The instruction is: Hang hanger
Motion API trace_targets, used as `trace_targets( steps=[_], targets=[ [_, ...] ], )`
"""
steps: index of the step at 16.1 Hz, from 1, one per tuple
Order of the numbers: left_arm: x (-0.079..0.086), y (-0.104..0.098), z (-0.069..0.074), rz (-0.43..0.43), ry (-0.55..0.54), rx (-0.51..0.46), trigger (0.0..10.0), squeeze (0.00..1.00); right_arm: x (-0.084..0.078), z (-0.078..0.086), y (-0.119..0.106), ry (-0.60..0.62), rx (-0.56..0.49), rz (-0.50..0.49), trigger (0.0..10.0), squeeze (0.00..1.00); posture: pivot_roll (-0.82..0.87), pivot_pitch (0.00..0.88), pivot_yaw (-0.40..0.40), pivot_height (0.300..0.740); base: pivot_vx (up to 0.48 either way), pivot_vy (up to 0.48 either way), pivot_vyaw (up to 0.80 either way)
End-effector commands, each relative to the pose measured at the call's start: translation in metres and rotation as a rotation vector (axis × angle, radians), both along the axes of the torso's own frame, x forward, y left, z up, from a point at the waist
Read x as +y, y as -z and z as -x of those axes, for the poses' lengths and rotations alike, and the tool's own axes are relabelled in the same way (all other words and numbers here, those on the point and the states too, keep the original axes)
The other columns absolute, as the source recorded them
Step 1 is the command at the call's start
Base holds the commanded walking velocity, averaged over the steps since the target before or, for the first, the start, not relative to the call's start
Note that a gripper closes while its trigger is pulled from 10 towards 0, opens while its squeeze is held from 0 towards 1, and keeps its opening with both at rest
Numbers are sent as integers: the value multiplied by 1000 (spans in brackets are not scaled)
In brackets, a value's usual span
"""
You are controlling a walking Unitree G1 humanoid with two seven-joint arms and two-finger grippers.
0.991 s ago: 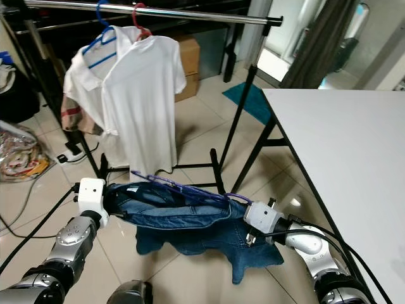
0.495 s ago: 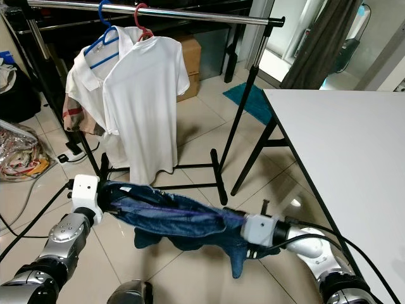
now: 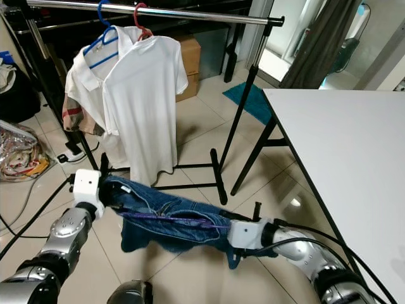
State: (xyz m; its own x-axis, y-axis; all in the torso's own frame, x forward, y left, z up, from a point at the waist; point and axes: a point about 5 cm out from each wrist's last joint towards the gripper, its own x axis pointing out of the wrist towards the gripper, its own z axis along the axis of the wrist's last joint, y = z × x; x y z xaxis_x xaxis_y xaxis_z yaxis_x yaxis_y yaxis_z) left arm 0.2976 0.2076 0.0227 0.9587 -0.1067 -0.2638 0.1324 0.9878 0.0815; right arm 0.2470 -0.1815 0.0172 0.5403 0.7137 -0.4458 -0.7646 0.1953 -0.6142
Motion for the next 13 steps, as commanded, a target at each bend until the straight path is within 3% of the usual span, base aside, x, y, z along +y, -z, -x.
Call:
trace_targets(
  steps=[1, 5, 11, 13],
  targets=[
    [-5, -8, -6, -5, 27, -41, 10000, 0, -5, -4, 1, 28, -19, 57, 10000, 0, 263, 23, -53, 740, 0, 0, 0],
    [-9, -7, -6, -7, 39, -40, 10000, 0, -7, -14, 4, 100, -81, 147, 10000, 0, 259, 26, -58, 740, 0, 0, 0],
    [-9, -3, -2, -4, 39, -30, 10000, 0, -25, -23, 0, 199, -170, 227, 10000, 0, 261, 28, -60, 740, 0, 0, 0],
    [-8, -2, -1, -3, 34, -25, 10000, 0, -22, -26, -7, 255, -165, 86, 10000, 0, 264, 24, -60, 740, 0, 0, 0]
  ],
)
